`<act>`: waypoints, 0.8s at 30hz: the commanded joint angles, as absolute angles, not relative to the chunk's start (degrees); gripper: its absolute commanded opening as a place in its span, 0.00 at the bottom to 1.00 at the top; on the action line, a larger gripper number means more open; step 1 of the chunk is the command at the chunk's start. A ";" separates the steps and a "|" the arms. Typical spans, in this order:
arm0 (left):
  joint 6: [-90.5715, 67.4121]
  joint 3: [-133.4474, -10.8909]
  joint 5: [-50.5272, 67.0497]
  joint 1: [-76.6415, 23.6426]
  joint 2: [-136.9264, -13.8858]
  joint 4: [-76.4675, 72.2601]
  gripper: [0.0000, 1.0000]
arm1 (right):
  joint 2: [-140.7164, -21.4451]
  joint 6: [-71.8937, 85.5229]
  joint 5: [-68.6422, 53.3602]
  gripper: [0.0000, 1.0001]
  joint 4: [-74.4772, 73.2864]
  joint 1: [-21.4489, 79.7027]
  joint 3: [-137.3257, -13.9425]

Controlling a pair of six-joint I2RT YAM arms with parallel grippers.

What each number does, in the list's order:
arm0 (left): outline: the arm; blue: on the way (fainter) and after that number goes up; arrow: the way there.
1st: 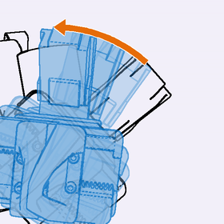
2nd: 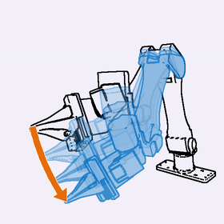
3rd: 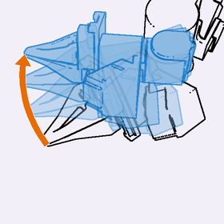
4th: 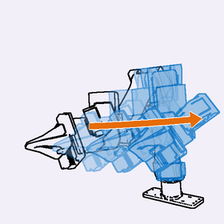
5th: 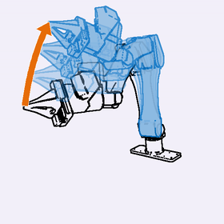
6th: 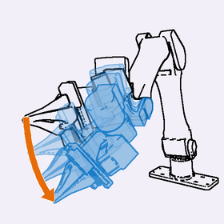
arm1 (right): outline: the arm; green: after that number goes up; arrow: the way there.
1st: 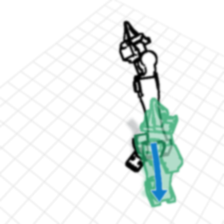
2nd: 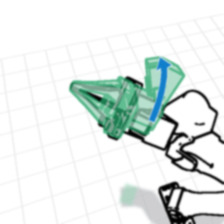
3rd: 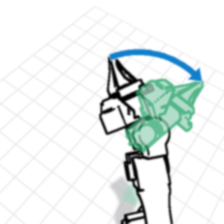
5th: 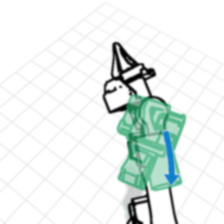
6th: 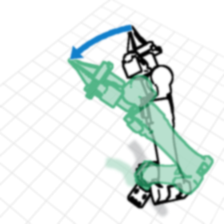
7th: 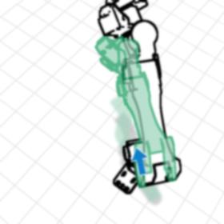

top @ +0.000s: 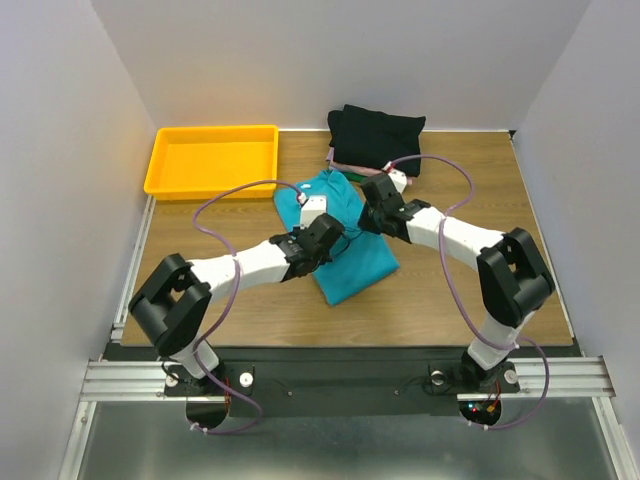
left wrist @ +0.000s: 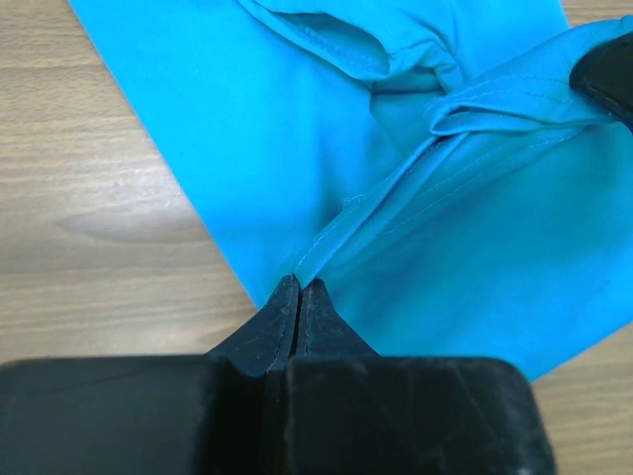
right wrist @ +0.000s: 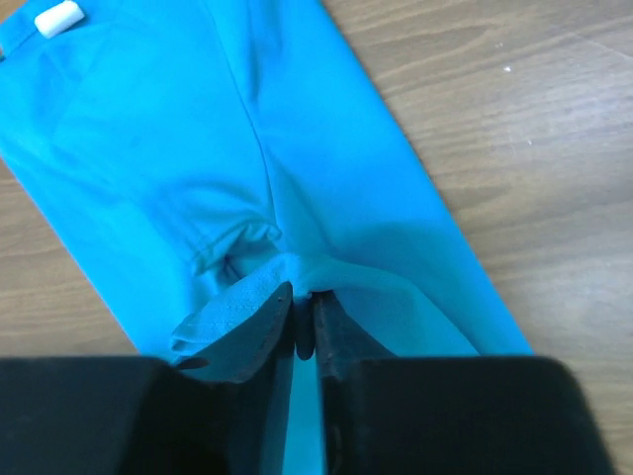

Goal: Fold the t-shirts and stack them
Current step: Fold the tshirt

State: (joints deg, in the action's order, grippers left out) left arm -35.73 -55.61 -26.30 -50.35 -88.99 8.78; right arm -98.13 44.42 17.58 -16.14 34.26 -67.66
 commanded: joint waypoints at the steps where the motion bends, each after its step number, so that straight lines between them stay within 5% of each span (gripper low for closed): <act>1: -34.63 -60.46 -25.67 -47.55 -92.45 9.57 0.11 | -101.41 42.89 17.42 0.20 -13.80 31.83 -72.94; 2: -34.89 -61.08 -25.66 -47.20 -92.98 10.71 0.23 | -101.95 42.80 16.36 0.25 -13.80 31.56 -73.56; 3: -35.15 -61.69 -26.27 -46.94 -93.25 11.16 0.54 | -102.82 42.28 14.52 0.42 -13.80 31.12 -74.52; 5: -35.42 -62.31 -27.85 -46.85 -92.99 12.90 0.98 | -102.92 40.09 13.10 0.70 -13.80 31.11 -75.23; 10: -37.79 -61.18 -29.00 -46.93 -87.99 14.15 0.98 | -99.86 38.93 11.52 1.00 -14.06 31.11 -72.70; 16: -37.88 -56.52 -25.93 -47.72 -83.59 12.57 0.98 | -91.51 39.55 9.41 1.00 -14.33 31.03 -62.34; 24: -36.65 -53.45 -28.56 -63.26 -83.32 9.85 0.98 | -79.28 44.12 4.67 1.00 -14.41 25.16 -44.94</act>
State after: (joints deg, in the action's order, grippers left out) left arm -37.67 -55.16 -26.68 -57.30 -83.68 12.19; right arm -81.69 41.78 8.25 -15.84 29.50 -49.65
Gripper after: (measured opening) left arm 0.983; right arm 0.998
